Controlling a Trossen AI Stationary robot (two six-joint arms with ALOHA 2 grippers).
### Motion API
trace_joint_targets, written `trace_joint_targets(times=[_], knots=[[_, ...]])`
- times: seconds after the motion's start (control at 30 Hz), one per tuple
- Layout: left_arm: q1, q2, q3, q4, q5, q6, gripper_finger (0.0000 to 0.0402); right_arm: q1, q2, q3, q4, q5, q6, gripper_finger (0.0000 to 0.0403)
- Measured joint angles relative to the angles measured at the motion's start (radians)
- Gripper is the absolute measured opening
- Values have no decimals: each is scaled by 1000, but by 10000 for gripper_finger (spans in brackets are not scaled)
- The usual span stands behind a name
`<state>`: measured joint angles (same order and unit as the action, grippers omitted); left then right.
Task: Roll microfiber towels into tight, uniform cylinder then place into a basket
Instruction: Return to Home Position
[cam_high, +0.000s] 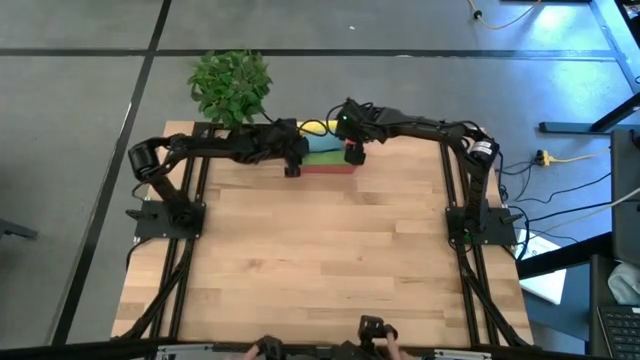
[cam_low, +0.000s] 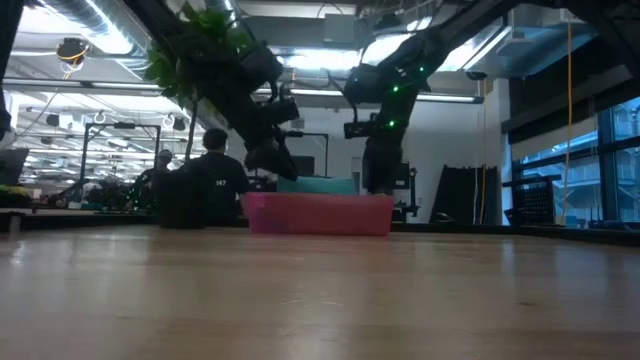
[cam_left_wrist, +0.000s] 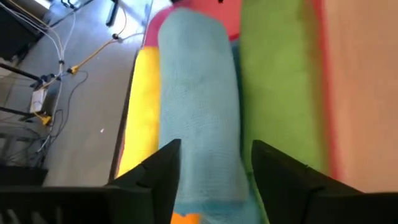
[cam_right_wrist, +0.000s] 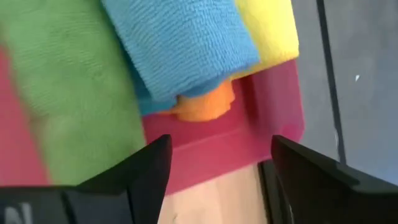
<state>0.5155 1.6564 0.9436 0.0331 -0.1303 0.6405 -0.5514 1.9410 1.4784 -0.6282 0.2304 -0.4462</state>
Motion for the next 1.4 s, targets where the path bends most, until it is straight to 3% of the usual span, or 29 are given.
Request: trace_joint_targets(times=[0.2, 0.37, 0.57, 0.7, 0.83, 1.0, 1.1, 1.4], knots=[[-46, -83, 1, -80, -42, -68, 206, 12, -78, 0, -38, -7, 35, 252], [-126, -205, 2, -209, -87, -238, 209, 49, -183, 0, -86, -15, 85, 237], [-333, -418, 2, -339, -65, -446, 191, 151, -346, 1, -136, -134, 155, 198], [-518, -579, -19, -342, -136, -509, 170, 251, -462, -20, -135, -143, 176, 163], [-684, -757, -76, -337, -227, -584, 153, 328, -620, -141, -31, -274, 156, 136], [-837, -987, -191, -328, -337, -625, 149, 377, -857, -408, 244, -435, 184, 118], [-883, -1122, -267, -328, -404, -634, 149, 393, -996, -561, 385, -442, 232, 116], [-902, -1492, -509, -301, -414, -576, 149, 393, -1402, -923, 611, -409, 259, 116]])
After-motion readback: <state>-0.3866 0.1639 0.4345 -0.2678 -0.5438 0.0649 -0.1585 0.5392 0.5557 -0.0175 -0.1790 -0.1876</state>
